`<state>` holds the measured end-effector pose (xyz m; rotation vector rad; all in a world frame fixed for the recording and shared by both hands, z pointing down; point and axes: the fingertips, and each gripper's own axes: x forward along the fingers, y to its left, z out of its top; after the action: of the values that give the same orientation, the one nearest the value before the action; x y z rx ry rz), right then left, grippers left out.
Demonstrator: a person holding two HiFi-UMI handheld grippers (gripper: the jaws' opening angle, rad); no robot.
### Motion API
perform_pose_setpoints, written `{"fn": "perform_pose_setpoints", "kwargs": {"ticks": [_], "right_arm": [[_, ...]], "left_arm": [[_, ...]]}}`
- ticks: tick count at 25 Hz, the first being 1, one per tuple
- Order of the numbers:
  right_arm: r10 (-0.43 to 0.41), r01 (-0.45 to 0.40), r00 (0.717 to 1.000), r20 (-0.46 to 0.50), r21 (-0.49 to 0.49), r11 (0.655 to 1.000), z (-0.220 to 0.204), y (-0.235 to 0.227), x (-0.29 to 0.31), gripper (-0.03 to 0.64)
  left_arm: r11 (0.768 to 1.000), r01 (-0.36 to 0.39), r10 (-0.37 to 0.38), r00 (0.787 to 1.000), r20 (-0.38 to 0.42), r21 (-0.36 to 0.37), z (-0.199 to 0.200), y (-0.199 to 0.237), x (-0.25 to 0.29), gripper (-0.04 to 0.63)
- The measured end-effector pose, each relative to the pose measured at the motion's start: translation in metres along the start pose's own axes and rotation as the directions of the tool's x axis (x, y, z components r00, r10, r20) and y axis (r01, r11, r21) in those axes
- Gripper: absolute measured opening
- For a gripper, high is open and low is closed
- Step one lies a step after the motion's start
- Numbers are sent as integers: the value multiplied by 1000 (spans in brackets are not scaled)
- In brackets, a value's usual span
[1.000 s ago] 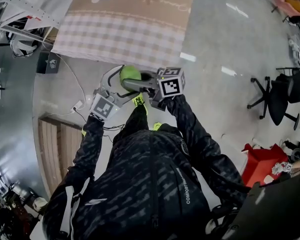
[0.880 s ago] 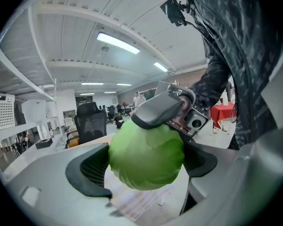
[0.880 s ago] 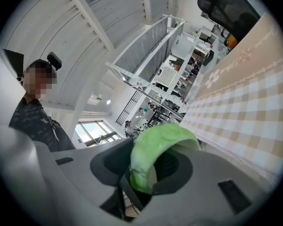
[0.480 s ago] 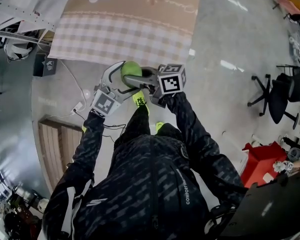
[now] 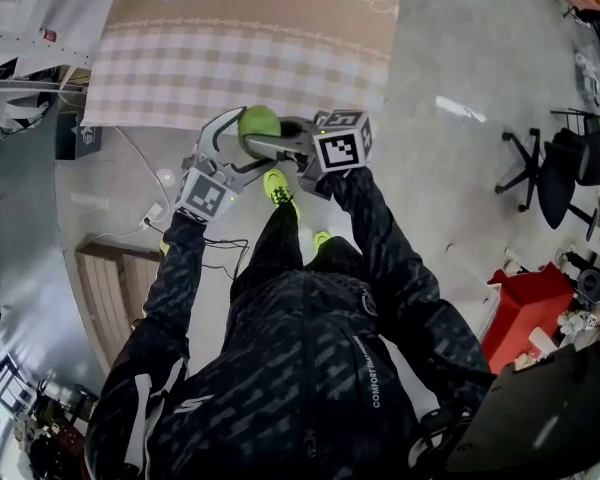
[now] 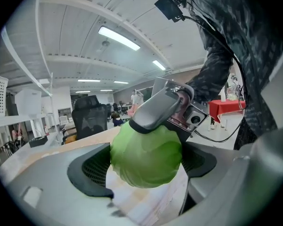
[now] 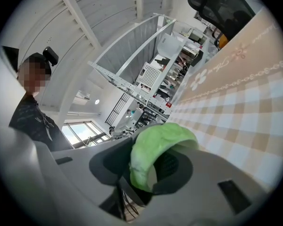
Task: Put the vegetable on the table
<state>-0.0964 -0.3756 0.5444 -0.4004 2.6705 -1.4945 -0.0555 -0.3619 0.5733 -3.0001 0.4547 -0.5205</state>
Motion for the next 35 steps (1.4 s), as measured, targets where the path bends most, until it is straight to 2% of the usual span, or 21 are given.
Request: {"fn": "perform_pose_setpoints", "kwargs": {"ticks": [3, 6, 14, 24, 29, 35], "right_arm": [[16, -16, 1000, 18, 15, 1000, 5, -14, 1, 127], [11, -12, 1000, 22, 24, 1000, 11, -31, 4, 94], [3, -3, 1000, 1, 47, 999, 23, -72, 19, 91], [-18, 20, 998, -64, 38, 999, 35, -119, 46, 91], [-28, 30, 998, -62, 38, 999, 39, -128, 50, 87], [-17, 22, 998, -58, 86, 996, 39, -132, 48, 89]], "left_arm": [[1000, 16, -16, 1000, 1, 0, -8, 9, 7, 445], [1000, 27, -27, 999, -20, 15, -24, 18, 17, 445], [1000, 14, -14, 999, -36, -10, -52, 49, 34, 445], [999, -21, 17, 993, -117, -32, -89, 91, 46, 445], [999, -27, 22, 991, -134, -33, -95, 98, 49, 440], [999, -22, 17, 994, -112, -45, -95, 99, 50, 440]]}}
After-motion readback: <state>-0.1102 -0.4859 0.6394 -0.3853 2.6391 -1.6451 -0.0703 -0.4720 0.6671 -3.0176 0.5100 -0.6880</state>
